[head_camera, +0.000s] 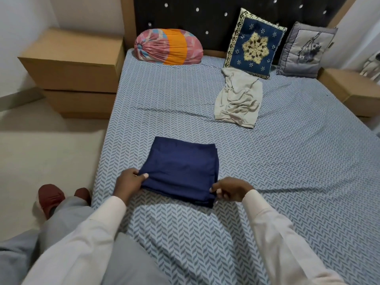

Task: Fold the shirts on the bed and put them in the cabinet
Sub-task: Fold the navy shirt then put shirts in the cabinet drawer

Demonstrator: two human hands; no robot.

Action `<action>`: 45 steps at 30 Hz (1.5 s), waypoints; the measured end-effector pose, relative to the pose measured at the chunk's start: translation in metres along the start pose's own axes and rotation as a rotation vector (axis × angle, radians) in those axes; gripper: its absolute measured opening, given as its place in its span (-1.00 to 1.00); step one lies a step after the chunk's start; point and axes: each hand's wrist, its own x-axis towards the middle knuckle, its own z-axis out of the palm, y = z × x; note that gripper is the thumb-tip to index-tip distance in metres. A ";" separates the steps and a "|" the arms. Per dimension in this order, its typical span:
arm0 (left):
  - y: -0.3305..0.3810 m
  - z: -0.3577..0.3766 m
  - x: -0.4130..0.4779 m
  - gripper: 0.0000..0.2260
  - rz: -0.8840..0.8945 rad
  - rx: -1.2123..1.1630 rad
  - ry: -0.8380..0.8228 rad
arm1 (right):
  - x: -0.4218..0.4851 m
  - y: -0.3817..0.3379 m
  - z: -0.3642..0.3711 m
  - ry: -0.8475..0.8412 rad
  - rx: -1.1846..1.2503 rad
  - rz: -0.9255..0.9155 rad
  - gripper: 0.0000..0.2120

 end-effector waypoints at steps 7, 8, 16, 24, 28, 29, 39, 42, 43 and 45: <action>-0.007 -0.076 0.011 -0.80 -0.002 0.207 0.290 | -0.007 -0.025 0.024 -0.008 -0.194 -0.096 -0.68; -0.004 -0.070 0.005 -0.75 0.030 0.221 0.289 | -0.001 -0.029 0.019 0.120 -0.155 -0.144 -0.62; 0.036 0.055 -0.099 -0.58 0.491 0.607 -0.099 | 0.039 -0.067 0.019 0.535 -0.208 -0.629 -0.70; 0.050 0.071 -0.112 -0.87 0.446 0.719 -0.153 | 0.051 -0.073 0.006 0.536 -0.377 -0.651 -0.80; 0.046 0.082 -0.118 -0.90 0.490 0.823 -0.134 | 0.063 -0.064 -0.003 0.446 -0.571 -0.707 -0.78; 0.043 0.086 -0.119 -0.84 0.481 0.861 -0.139 | 0.067 -0.061 -0.006 0.405 -0.648 -0.710 -0.72; 0.039 0.103 -0.118 -0.73 0.410 1.060 -0.106 | 0.075 -0.061 -0.007 0.414 -0.846 -0.735 -0.74; 0.039 0.094 -0.117 -0.75 0.441 0.993 -0.089 | 0.076 -0.066 -0.007 0.399 -0.782 -0.737 -0.78; 0.039 0.088 -0.117 -0.76 0.458 0.949 -0.070 | 0.075 -0.067 -0.008 0.396 -0.744 -0.746 -0.76; 0.040 0.069 -0.117 -0.79 0.516 0.847 -0.010 | 0.070 -0.068 -0.010 0.414 -0.630 -0.814 -0.72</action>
